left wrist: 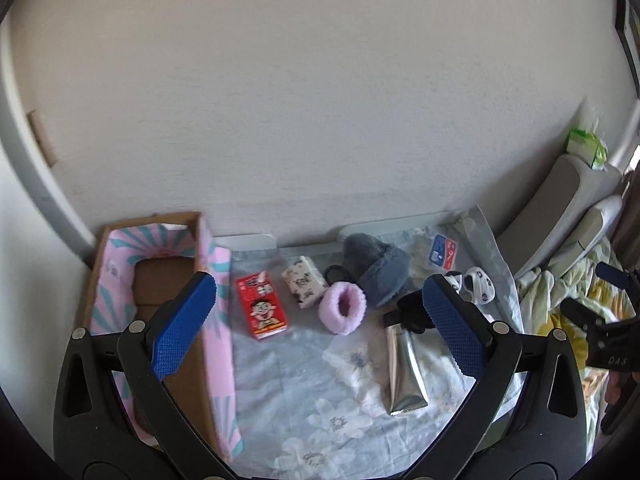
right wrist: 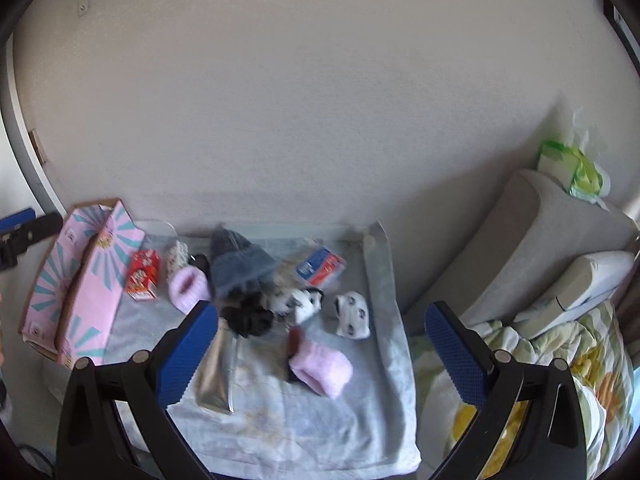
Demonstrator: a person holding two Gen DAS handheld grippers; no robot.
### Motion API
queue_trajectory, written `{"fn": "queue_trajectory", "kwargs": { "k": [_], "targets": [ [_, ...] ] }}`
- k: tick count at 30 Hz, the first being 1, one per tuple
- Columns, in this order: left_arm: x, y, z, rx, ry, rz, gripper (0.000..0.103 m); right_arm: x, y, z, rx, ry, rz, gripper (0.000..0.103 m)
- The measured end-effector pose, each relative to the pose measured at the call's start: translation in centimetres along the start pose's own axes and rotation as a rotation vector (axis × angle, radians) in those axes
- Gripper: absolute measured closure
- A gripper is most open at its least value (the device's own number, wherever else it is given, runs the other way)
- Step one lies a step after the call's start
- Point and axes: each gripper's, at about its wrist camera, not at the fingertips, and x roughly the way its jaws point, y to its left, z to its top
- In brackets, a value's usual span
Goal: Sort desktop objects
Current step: 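Move both tools toward the items on the cloth, then grasp the grey knit hat with the left gripper while the right gripper grasps the pink sock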
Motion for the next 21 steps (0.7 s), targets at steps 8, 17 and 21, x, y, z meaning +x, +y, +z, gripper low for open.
{"fn": "queue_trajectory", "kwargs": {
  "k": [8, 17, 21],
  "targets": [
    [11.4, -5.9, 1.1, 0.058, 0.106, -0.047, 0.001, 5.4, -2.0, -4.4, -0.019, 0.131, 0.044, 0.0],
    [22.3, -9.4, -0.3, 0.094, 0.236, 0.024, 0.002, 11.7, -3.1, -7.5, 0.012, 0.19, 0.162, 0.005],
    [24.8, -9.6, -0.8, 0.077, 0.271, 0.04, 0.004, 13.8, -3.1, -7.9, -0.024, 0.213, 0.19, 0.01]
  ]
}}
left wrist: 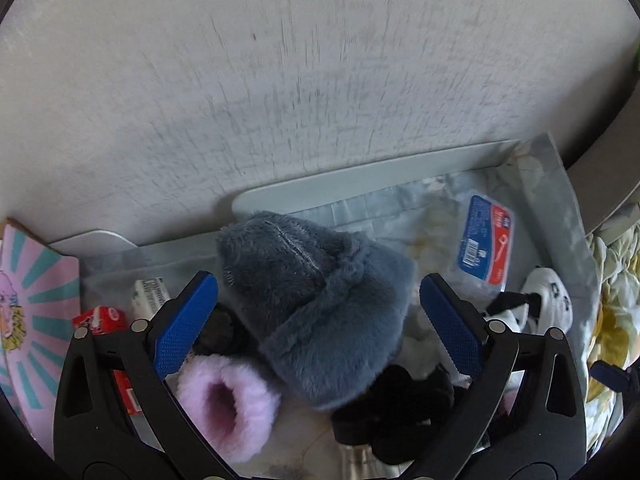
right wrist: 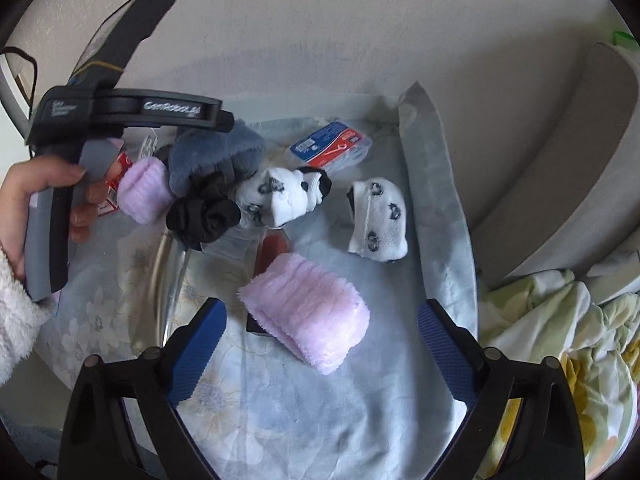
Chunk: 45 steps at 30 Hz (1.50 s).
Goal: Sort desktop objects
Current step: 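Grasp the grey knit hat with the left gripper while the right gripper grasps the pink sock, then carry the grey hat and pink sock into the cardboard box and release both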
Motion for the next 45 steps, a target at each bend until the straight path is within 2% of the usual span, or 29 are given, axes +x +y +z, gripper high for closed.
{"fn": "queue_trajectory", "kwargs": {
  "k": [1, 3, 7, 10, 12, 13, 15, 17, 21, 30, 36, 39, 45],
  "targets": [
    [0.7, -0.1, 0.0, 0.0, 0.012, 0.009, 0.006, 0.4, -0.1, 0.1, -0.001, 0.005, 0.01, 0.012],
    [1.6, -0.2, 0.0, 0.002, 0.031, 0.027, 0.018, 1.3, -0.5, 0.4, 0.001, 0.016, 0.041, 0.017],
    [2.2, -0.8, -0.1, 0.009, 0.029, 0.044, 0.032, 2.9, -0.8, 0.7, 0.009, 0.058, 0.11, 0.038],
    [1.8, -0.9, -0.2, 0.013, 0.015, 0.05, 0.05, 3.8, -1.2, 0.7, 0.036, 0.088, 0.171, 0.049],
    [1.5, -0.7, -0.1, -0.001, 0.011, 0.036, 0.061, 3.8, -1.2, 0.8, 0.037, 0.085, 0.184, 0.058],
    [1.2, -0.5, -0.1, -0.014, 0.013, 0.019, 0.064, 3.7, -1.3, 0.9, 0.042, 0.08, 0.192, 0.066],
    [0.7, -0.4, 0.0, -0.022, 0.009, 0.001, 0.071, 3.4, -1.4, 1.1, 0.054, 0.076, 0.205, 0.071],
    [0.1, -0.4, -0.1, -0.021, 0.007, -0.012, 0.073, 3.2, -1.5, 1.3, 0.055, 0.077, 0.204, 0.074],
    [-1.8, -0.5, -0.2, -0.018, -0.008, -0.03, 0.074, 2.5, -1.5, 1.7, 0.066, 0.075, 0.193, 0.075],
    [-9.3, 1.7, 0.6, -0.027, -0.077, -0.098, 0.074, -0.7, -1.4, 3.1, 0.042, 0.051, 0.152, 0.075],
    [-14.3, 4.8, 0.1, -0.078, -0.108, -0.083, 0.074, -4.1, -0.6, 5.3, 0.017, 0.058, 0.135, 0.075],
    [-17.0, 7.0, -0.4, -0.107, -0.136, -0.062, 0.074, -5.8, 1.0, 7.1, -0.02, 0.033, 0.138, 0.075],
    [-21.6, 12.7, -2.3, -0.194, -0.198, 0.023, 0.074, -8.0, 4.7, 11.2, -0.143, -0.015, 0.17, 0.075]
  ]
}}
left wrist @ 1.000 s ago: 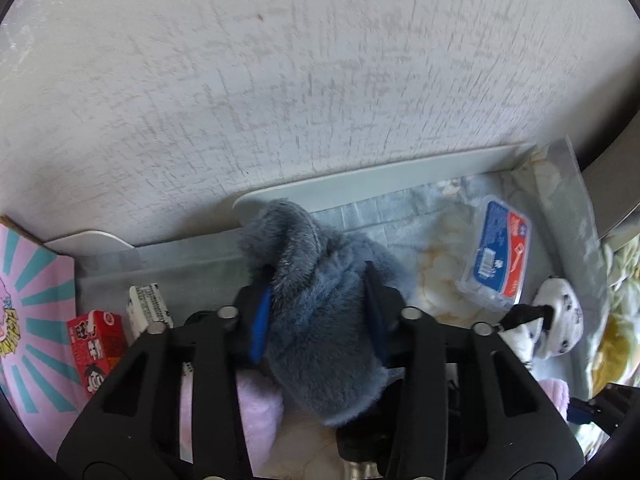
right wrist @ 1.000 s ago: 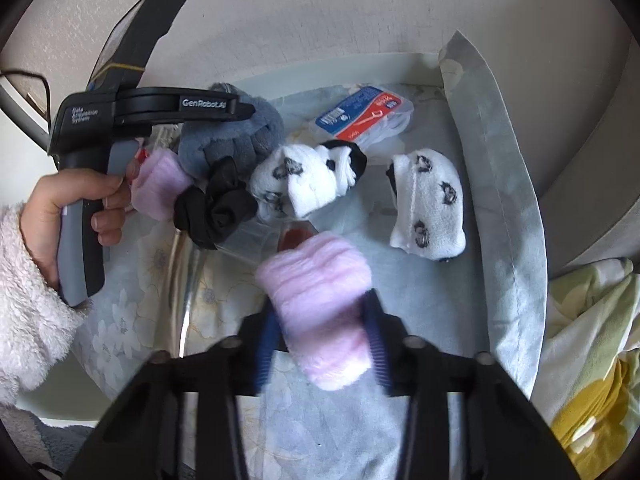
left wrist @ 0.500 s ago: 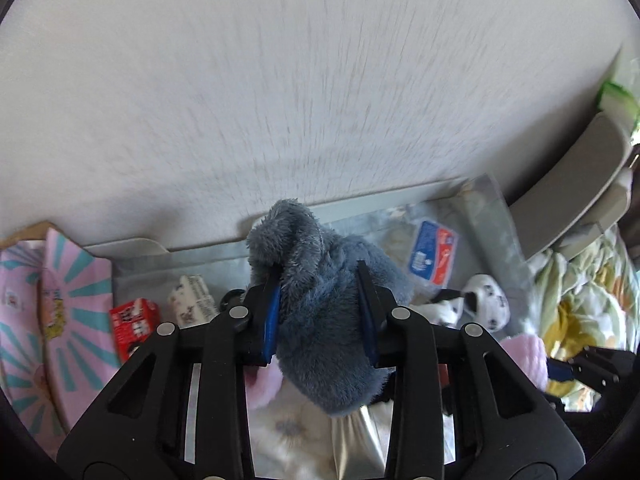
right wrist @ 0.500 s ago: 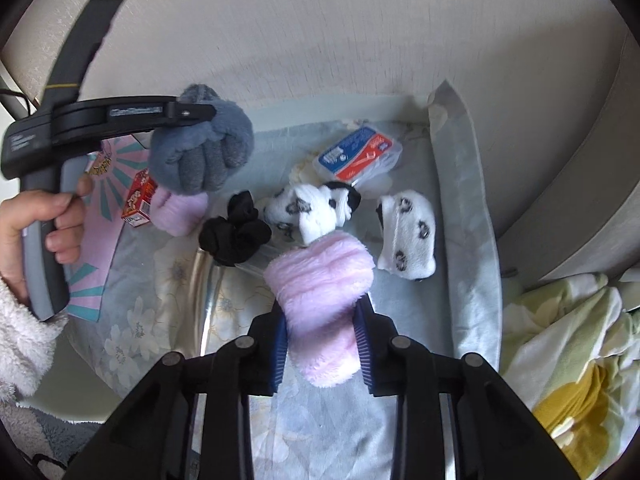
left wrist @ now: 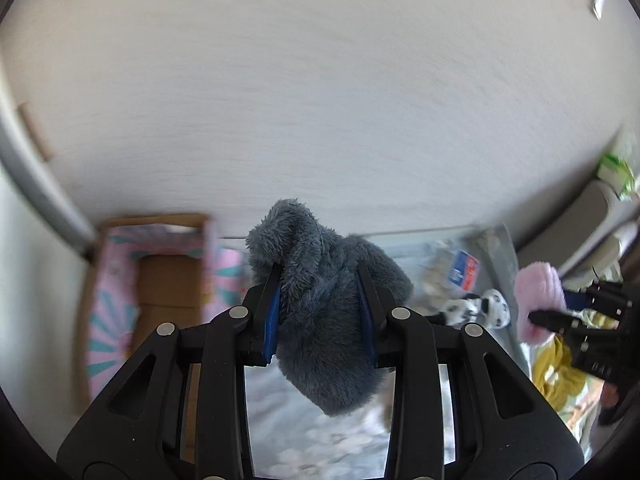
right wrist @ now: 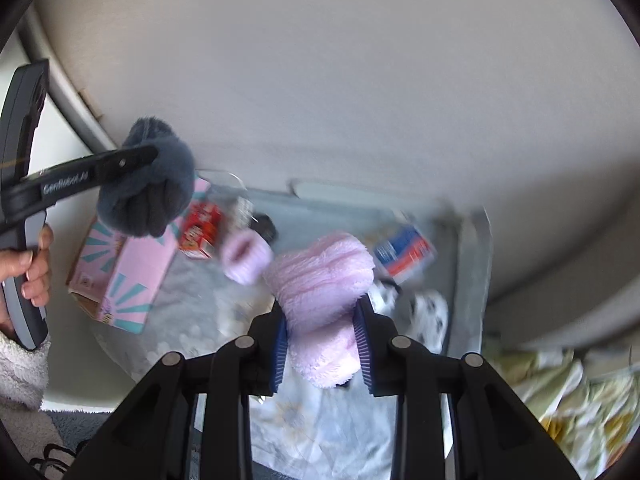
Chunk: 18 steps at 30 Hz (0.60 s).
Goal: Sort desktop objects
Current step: 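Carry the grey hat and pink sock into the cardboard box and release both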
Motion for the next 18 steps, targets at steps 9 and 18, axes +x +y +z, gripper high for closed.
{"fn": "queue_trajectory", "kwargs": {
  "k": [9, 18],
  "targets": [
    [-5.5, 10.3, -2.3, -0.162, -0.059, 0.163, 0.074, 1.6, 8.9, 7.0, -0.198, -0.039, 0.128, 0.075],
    [-6.3, 15.7, -8.3, -0.313, -0.002, 0.225, 0.074, 5.7, 21.4, 10.8, -0.444, -0.02, 0.313, 0.075]
  ]
}}
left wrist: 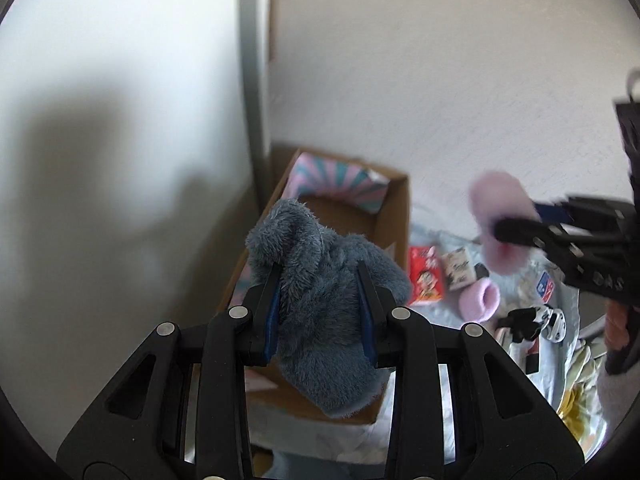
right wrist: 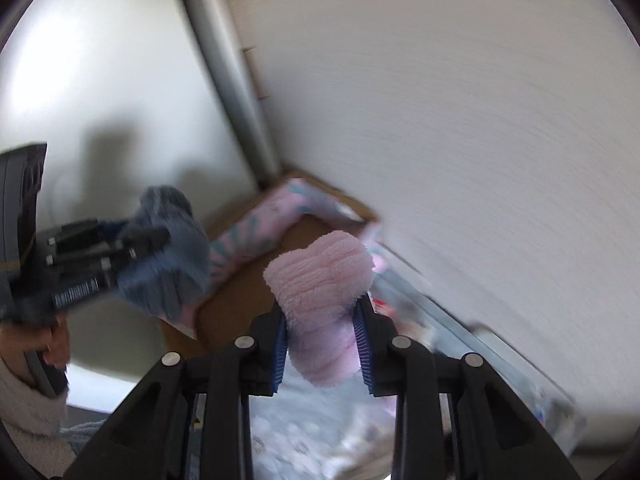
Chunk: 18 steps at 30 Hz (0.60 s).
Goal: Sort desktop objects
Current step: 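Carry the grey hat and pink sock into the cardboard box and release both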
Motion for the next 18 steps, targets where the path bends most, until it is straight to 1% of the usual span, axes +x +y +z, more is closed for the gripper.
{"fn": "queue_trajectory", "kwargs": {
  "k": [3, 4, 6, 8, 11, 18],
  "targets": [
    [0.9, 0.4, -1.5, -0.023, 0.028, -0.003, 0.074, 3.4, 2.3, 1.7, -0.07, 0.042, 0.056, 0.075],
    [1.4, 0.8, -2.4, -0.027, 0.04, -0.007, 0.074, 4.6, 3.0, 2.0, -0.092, 0.057, 0.072, 0.075],
    [2.3, 1.1, -3.1, -0.044, 0.054, -0.024, 0.074, 7.2, 4.3, 2.7, -0.129, 0.095, 0.096, 0.075],
    [3.0, 1.5, -3.8, -0.06, 0.072, -0.039, 0.074, 9.8, 5.3, 3.2, -0.155, 0.133, 0.105, 0.075],
    [3.8, 1.8, -4.3, -0.061, 0.089, -0.038, 0.074, 13.0, 5.8, 3.7, -0.18, 0.178, 0.107, 0.075],
    [5.8, 1.7, -4.7, -0.055, 0.122, -0.046, 0.074, 17.2, 5.6, 3.4, -0.186, 0.24, 0.102, 0.075]
  ]
}}
